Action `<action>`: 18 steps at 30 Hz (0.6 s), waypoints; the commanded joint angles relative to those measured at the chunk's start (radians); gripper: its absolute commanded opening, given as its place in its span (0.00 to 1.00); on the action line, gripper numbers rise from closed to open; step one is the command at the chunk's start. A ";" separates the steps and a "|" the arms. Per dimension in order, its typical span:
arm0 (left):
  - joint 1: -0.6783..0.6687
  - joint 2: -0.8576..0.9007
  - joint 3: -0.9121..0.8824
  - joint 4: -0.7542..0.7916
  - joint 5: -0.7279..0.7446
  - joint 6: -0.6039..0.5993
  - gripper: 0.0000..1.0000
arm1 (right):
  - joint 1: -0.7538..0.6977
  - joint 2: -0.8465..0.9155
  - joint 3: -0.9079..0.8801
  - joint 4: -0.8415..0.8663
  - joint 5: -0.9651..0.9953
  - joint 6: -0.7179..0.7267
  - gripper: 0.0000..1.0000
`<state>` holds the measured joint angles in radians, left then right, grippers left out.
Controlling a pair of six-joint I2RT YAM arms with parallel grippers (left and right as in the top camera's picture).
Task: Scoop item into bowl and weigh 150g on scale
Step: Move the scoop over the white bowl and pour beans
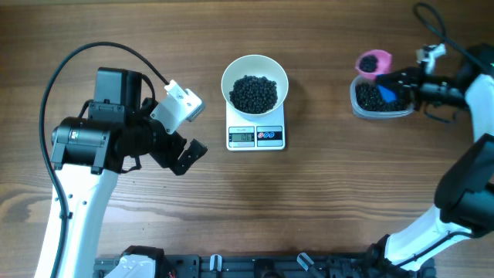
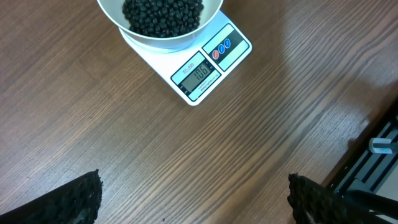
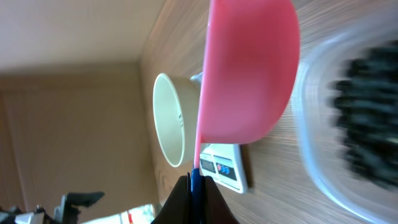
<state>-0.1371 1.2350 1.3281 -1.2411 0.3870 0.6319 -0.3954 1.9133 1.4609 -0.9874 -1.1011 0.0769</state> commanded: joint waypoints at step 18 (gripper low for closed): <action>0.005 -0.008 -0.003 0.000 0.001 0.018 1.00 | 0.686 -0.109 -0.001 0.370 0.437 0.185 0.04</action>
<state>-0.1371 1.2350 1.3281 -1.2411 0.3870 0.6319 0.2424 1.8835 1.4590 -0.6262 -0.8433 0.3111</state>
